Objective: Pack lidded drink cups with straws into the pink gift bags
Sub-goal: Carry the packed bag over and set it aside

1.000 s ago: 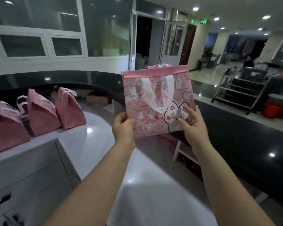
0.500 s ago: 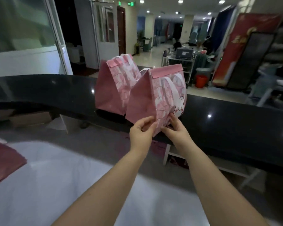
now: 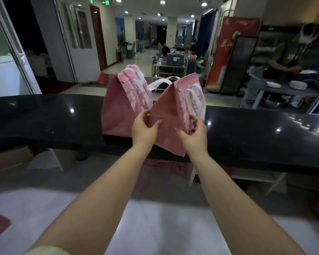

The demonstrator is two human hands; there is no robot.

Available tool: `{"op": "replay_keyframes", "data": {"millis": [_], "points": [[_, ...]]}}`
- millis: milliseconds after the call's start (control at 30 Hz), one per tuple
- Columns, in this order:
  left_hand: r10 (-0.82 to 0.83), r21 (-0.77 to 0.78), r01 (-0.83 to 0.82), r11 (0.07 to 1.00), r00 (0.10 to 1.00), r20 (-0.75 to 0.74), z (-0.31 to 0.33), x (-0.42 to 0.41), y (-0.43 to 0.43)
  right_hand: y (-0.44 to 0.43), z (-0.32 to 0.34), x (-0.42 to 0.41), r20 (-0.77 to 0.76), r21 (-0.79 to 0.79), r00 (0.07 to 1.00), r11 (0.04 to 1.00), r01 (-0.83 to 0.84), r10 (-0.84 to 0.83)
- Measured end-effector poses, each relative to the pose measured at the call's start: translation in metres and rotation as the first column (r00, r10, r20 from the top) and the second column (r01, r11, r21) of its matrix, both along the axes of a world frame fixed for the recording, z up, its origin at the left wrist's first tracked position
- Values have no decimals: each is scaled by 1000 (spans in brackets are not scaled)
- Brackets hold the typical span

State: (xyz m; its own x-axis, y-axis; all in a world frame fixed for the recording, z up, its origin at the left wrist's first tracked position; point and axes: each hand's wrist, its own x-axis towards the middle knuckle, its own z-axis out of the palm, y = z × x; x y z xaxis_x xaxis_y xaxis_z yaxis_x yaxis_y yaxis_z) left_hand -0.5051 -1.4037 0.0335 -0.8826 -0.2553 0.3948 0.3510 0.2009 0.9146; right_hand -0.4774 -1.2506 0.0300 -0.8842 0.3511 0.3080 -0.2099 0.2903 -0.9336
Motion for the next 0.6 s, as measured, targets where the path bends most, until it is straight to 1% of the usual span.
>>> {"op": "replay_keyframes", "data": {"millis": [100,167,267,400,600], "points": [[21,-18,-21,1000,1000,-13,6,-10,2,-1,7,-10,33,-47,999,999,-18,20],[10,-44,-12,999,999,-50,10,-15,5,-1,14,-15,12,-50,1000,998,-27,28],[-8,-63,5,998,998,-58,18,-20,13,-3,24,-20,-40,-1,999,1000,26,-26],[-8,-103,2,995,999,-54,18,-23,20,-4,23,-24,-45,61,995,994,93,-90],[15,-147,-17,989,1000,-11,10,-26,15,0,12,-20,-46,127,994,987,103,-97]]}}
